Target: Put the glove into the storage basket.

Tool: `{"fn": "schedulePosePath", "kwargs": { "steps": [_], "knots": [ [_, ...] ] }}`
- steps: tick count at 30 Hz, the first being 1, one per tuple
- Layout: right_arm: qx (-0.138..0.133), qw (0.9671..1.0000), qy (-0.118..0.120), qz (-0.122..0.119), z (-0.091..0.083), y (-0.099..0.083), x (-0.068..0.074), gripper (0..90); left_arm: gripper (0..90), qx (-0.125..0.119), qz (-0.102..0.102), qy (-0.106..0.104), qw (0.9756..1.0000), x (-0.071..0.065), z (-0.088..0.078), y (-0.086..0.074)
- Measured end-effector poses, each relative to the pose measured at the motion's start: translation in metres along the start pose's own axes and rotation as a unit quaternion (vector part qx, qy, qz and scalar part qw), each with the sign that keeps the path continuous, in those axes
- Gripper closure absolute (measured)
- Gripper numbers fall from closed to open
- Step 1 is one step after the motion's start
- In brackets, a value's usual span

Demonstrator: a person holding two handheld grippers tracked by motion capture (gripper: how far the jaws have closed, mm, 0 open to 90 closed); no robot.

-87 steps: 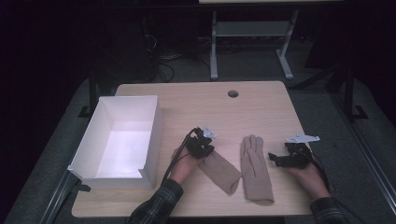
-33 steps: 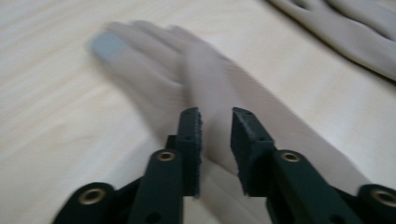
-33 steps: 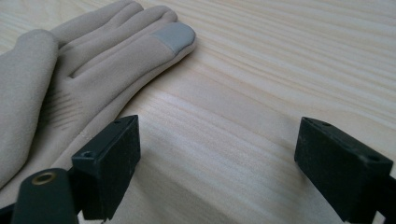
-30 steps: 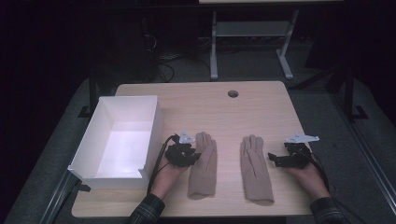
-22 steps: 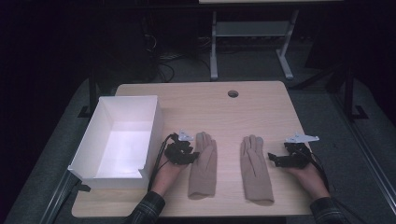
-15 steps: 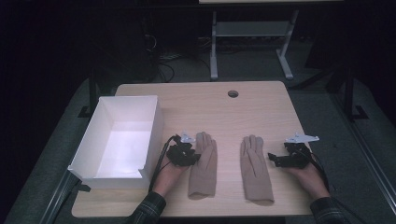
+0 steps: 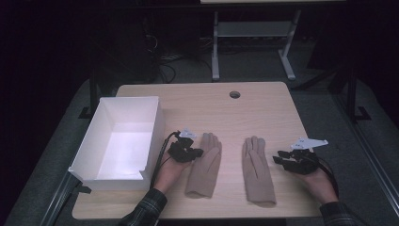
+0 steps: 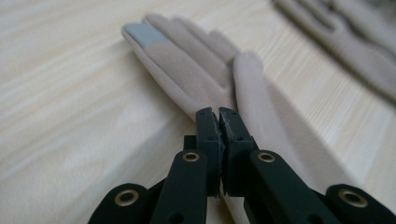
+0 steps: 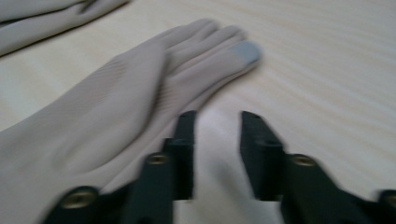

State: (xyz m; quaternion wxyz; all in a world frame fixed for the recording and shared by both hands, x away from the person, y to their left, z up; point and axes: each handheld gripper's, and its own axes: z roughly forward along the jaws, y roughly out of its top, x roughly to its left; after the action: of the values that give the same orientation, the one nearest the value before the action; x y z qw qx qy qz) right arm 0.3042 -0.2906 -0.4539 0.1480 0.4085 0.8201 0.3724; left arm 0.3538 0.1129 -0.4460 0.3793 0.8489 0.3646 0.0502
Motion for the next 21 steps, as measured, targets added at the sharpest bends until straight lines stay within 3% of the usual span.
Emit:
{"fn": "schedulePosePath", "kwargs": {
  "steps": [3,6,12,21],
  "knots": [
    [0.006,0.9995,0.028,-0.009,-0.004,-0.005,0.007,83.7,87.5,-0.019,-0.008,-0.01,0.9997,-0.003,-0.005,0.004],
    [0.021,0.9984,0.047,-0.022,-0.003,-0.008,0.01,89.1,87.5,-0.027,-0.006,-0.022,0.9994,-0.006,-0.008,0.007],
    [0.046,0.9952,0.079,-0.034,0.009,-0.005,0.016,89.6,87.5,-0.044,-0.007,-0.033,0.9985,-0.01,-0.01,0.012],
    [0.05,0.9926,0.1,-0.048,0.021,0.001,0.026,89.6,87.4,-0.056,-0.016,-0.048,0.9971,-0.009,-0.01,0.014]
  ]
}}
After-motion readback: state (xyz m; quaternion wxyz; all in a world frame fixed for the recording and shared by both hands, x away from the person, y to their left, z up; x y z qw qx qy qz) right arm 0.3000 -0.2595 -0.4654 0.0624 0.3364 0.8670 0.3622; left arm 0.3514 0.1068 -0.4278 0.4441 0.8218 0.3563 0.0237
